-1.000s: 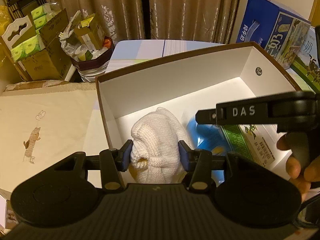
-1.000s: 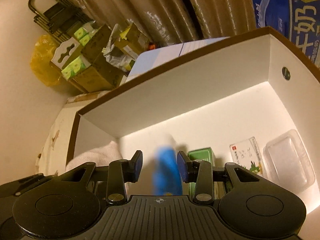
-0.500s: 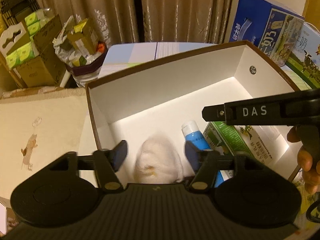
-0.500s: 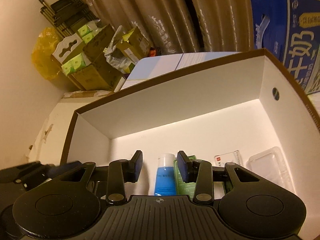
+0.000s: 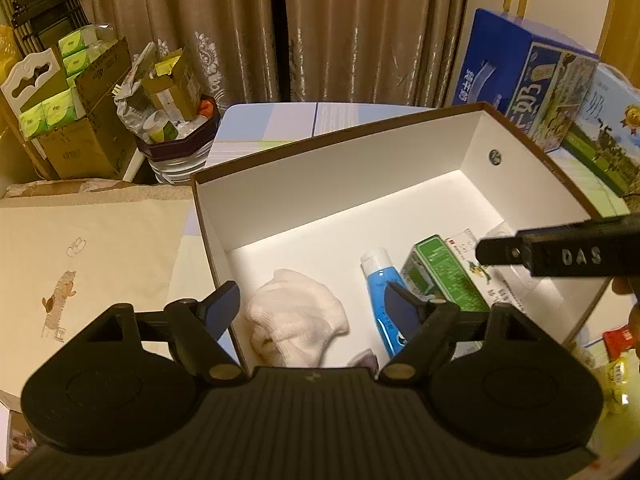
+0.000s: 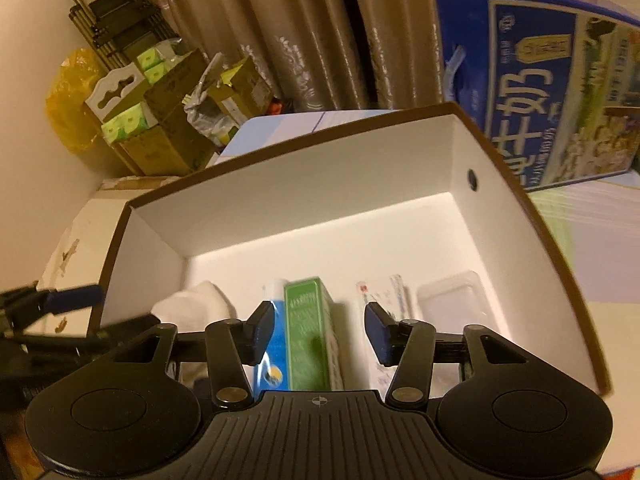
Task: Organize objects
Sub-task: 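Withdraw both tools from the brown box back over the table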
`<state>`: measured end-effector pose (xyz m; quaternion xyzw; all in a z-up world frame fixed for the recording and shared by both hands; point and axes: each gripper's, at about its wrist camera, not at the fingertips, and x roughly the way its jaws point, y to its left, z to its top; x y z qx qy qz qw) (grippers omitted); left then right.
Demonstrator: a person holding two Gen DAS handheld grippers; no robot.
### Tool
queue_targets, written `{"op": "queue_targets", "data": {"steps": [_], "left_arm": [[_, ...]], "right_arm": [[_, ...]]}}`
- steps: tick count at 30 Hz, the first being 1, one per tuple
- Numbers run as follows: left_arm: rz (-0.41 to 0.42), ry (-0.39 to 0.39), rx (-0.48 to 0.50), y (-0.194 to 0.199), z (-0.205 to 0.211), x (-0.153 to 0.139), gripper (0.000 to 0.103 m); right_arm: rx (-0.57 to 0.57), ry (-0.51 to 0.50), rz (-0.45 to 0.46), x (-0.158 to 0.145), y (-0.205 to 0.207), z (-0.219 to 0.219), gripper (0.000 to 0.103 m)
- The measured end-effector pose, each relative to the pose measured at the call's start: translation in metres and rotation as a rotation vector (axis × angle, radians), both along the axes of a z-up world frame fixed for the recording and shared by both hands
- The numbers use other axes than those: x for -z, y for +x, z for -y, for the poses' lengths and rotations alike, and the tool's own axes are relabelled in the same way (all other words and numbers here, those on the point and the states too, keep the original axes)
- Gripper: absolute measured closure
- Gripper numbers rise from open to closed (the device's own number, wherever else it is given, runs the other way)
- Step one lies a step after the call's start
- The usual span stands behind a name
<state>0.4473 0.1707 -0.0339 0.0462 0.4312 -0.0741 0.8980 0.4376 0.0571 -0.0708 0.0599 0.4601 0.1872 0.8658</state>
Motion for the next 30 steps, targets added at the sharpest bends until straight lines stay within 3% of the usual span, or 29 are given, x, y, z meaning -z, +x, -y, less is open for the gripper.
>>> {"op": "queue_targets", "data": {"steps": [10,30], "left_arm": [[0.011,-0.054,-0.008,-0.030,0.004,-0.019,0.020],[0.023,-0.069,-0.071,-0.132,0.037,-0.052,0.017]], "right_arm": [[-0.012,-0.032,0.067,-0.023,-0.051,0.017,0.050],[-0.062,0.043,0.121,-0.057,-0.141,0.058,0.049]]}}
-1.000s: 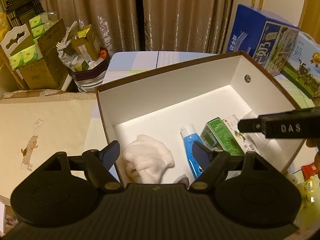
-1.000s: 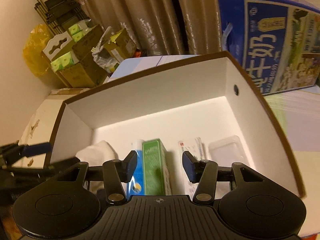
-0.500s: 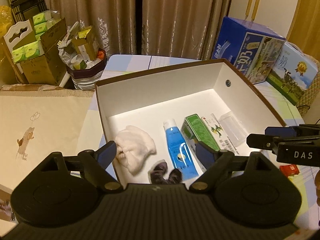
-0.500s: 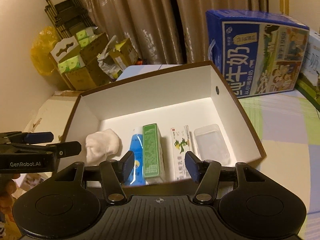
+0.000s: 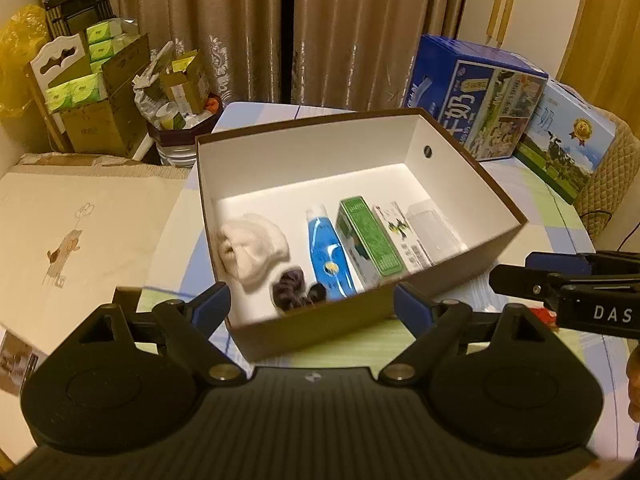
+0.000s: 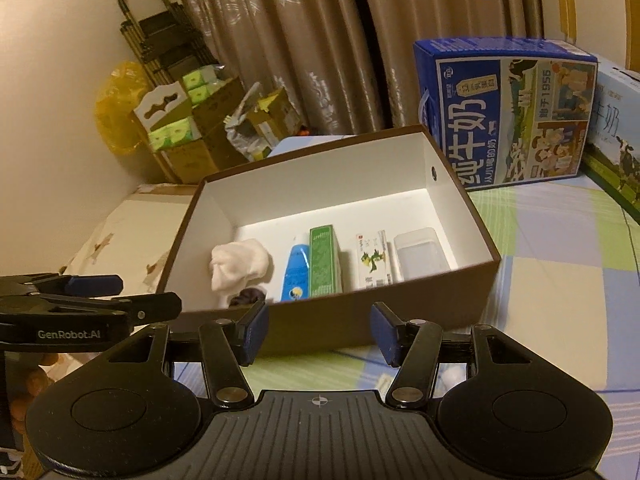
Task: Organize objects
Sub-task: 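Withdraw both tools from the brown box back over the table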
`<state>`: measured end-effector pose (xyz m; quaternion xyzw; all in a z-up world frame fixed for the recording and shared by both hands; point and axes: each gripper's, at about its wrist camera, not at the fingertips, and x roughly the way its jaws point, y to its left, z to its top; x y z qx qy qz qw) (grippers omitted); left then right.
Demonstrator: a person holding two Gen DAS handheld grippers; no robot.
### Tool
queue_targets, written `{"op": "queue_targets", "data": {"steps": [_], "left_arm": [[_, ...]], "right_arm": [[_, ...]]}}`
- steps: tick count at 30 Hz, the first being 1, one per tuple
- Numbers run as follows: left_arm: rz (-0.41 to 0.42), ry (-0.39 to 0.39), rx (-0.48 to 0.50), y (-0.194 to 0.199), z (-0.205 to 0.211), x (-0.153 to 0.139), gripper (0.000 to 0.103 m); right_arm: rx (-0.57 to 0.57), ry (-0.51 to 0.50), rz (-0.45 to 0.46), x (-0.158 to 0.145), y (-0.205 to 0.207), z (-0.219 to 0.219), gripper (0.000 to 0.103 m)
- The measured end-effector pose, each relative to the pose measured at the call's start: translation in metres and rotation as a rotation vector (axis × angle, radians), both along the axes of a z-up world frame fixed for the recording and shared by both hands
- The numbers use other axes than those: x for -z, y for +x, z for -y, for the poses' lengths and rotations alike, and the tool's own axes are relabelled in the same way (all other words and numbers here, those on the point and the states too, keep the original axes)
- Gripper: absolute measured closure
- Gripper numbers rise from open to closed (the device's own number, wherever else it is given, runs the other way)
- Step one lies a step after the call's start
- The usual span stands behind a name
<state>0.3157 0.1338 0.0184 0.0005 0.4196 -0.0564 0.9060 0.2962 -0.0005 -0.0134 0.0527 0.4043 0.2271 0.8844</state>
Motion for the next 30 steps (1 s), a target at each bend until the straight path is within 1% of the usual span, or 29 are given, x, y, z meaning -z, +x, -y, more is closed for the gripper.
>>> {"op": "queue_targets", "data": {"steps": [6,16,22,30], "left_arm": [[-0.003,0.000,-0.007,-0.032,0.021,-0.003,0.017],[-0.023,-0.022,-0.019,-0.076,0.051,0.000,0.017],[-0.044,-0.034,-0.014,-0.097,0.064,0.008,0.017],[-0.105,-0.036,0.021,-0.110,0.090,0.029,0.017]], "right_arm": [[-0.018,0.001,0.004,-0.005,-0.027,0.022,0.049],[-0.012,-0.002,-0.005,-0.004,-0.068,0.071,0.049],[0.010,-0.011,-0.035,0.006,-0.093,0.100,0.049],[0.068,-0.024,-0.107,0.028,-0.116,0.139,0.049]]}}
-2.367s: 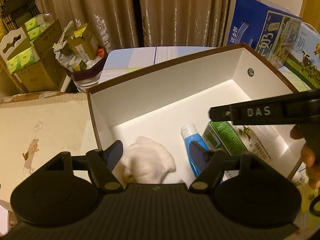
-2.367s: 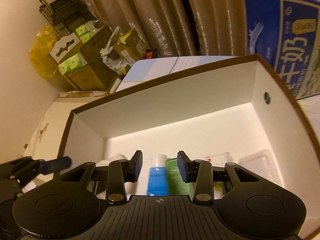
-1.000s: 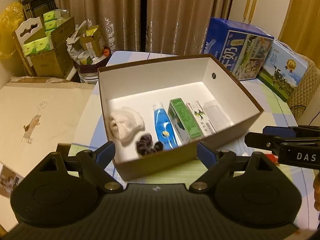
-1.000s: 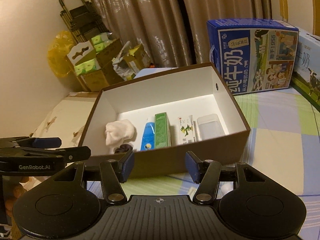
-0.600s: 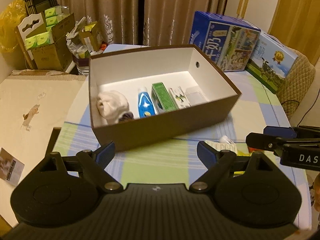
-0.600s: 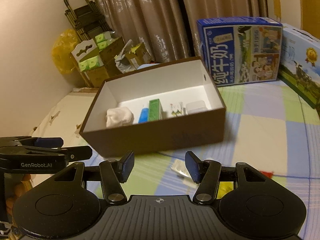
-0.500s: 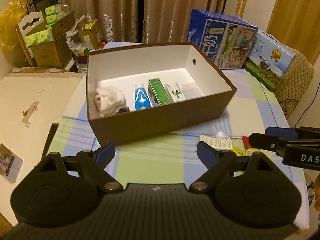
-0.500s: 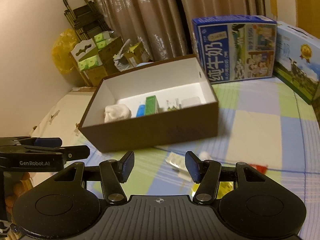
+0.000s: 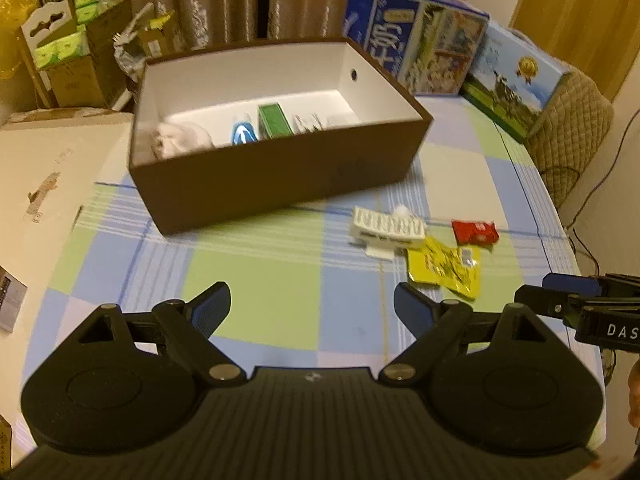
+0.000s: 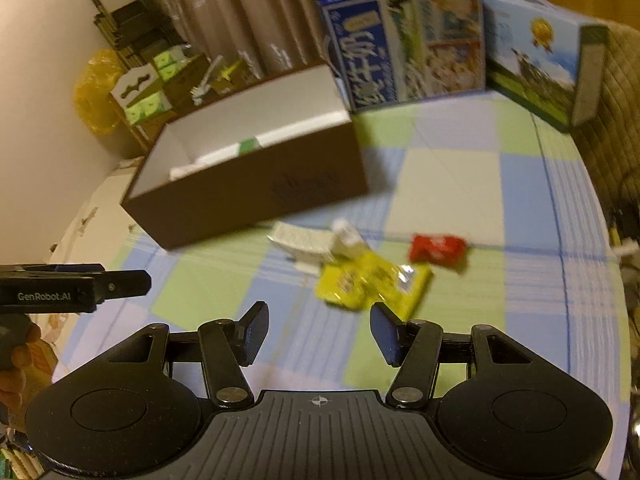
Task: Organize objects
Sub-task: 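Withdraw both tools from the brown box back over the table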
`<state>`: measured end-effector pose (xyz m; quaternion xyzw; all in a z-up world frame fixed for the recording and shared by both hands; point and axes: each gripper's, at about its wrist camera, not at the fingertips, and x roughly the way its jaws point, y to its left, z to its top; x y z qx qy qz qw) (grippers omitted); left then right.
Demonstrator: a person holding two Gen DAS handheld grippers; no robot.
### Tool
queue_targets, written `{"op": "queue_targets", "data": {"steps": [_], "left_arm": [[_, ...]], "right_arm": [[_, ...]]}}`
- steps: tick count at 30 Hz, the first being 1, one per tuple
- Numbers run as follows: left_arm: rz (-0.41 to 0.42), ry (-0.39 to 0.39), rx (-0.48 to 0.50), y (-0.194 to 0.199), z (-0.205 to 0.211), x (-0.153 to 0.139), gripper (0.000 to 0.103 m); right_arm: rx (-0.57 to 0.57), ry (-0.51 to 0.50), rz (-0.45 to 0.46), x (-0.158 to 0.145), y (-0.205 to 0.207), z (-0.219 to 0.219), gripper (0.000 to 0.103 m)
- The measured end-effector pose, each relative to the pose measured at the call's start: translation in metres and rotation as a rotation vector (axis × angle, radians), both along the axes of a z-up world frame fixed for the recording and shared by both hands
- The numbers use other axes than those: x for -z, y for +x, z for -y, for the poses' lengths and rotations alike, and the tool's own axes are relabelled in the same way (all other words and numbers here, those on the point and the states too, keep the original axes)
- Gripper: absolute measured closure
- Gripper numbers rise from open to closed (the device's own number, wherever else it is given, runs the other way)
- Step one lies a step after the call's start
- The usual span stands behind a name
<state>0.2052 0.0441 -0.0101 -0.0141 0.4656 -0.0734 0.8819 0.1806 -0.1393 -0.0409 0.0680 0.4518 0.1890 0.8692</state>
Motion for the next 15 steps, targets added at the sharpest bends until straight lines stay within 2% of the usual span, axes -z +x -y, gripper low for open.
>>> {"op": "queue_targets", "data": {"steps": [15], "left_arm": [[-0.069,0.013,0.093,0.003,0.040,0.032,0.012]], "right_arm": [[0.111,-0.020,-0.078,0.023,-0.009,0.045,0.049]]}}
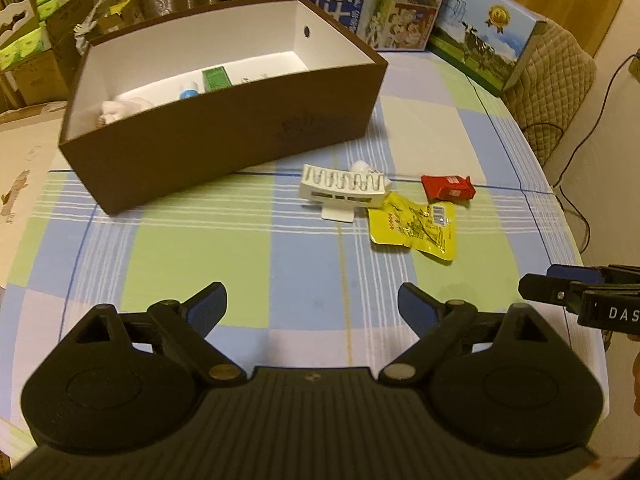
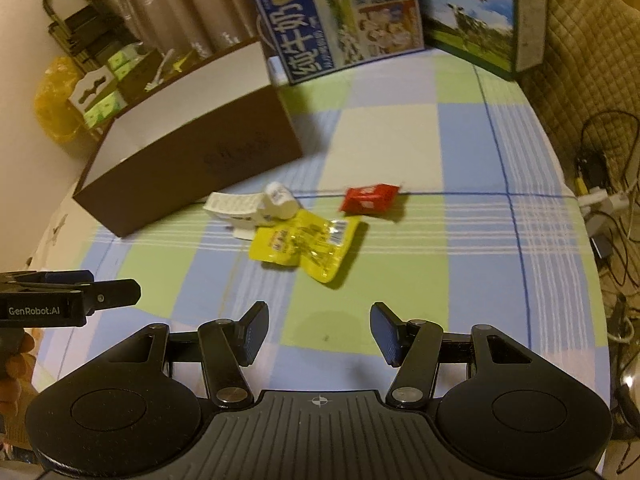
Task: Organize objects
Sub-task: 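Withdraw both tools from the brown box back over the table, then grasp the white clip with the left tool while the right tool grasps the pill bottle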
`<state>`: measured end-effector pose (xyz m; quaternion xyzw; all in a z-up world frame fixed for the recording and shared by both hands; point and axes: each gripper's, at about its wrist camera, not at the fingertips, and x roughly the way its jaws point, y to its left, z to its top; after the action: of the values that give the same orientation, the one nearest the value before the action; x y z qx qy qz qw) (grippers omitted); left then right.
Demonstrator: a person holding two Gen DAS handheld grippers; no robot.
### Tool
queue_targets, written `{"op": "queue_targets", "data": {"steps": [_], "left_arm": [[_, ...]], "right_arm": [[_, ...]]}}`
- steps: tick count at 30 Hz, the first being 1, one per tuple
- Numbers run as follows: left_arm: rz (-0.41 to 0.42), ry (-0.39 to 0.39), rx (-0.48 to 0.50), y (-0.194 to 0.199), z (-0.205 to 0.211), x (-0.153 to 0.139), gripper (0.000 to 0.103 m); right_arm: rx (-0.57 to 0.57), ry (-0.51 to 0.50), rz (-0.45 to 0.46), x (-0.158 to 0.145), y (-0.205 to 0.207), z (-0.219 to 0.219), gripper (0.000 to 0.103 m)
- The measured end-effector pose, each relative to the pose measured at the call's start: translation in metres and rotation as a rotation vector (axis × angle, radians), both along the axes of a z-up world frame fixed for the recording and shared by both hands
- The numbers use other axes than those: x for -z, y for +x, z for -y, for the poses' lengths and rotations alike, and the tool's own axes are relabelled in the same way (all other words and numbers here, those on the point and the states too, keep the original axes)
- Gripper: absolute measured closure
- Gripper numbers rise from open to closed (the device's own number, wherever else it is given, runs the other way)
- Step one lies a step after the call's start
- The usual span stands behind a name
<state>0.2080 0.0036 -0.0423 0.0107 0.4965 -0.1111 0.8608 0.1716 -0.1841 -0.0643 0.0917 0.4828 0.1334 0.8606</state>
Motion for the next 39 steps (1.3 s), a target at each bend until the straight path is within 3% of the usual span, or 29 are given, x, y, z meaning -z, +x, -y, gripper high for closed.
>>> {"op": "queue_targets", "data": {"steps": [13,39], "left_arm": [[-0.024,0.015,0.029,0.028,0.018,0.019,0.007],[-0.001,0.091,0.112,0.119,0.066,0.071,0.006]], "right_arm": [[0.062,-0.002,-0.038,0.014,0.008,0.019,0.049],[0.226,-0.012,-0.110,0.036,0.031,0.058,0.049]]}}
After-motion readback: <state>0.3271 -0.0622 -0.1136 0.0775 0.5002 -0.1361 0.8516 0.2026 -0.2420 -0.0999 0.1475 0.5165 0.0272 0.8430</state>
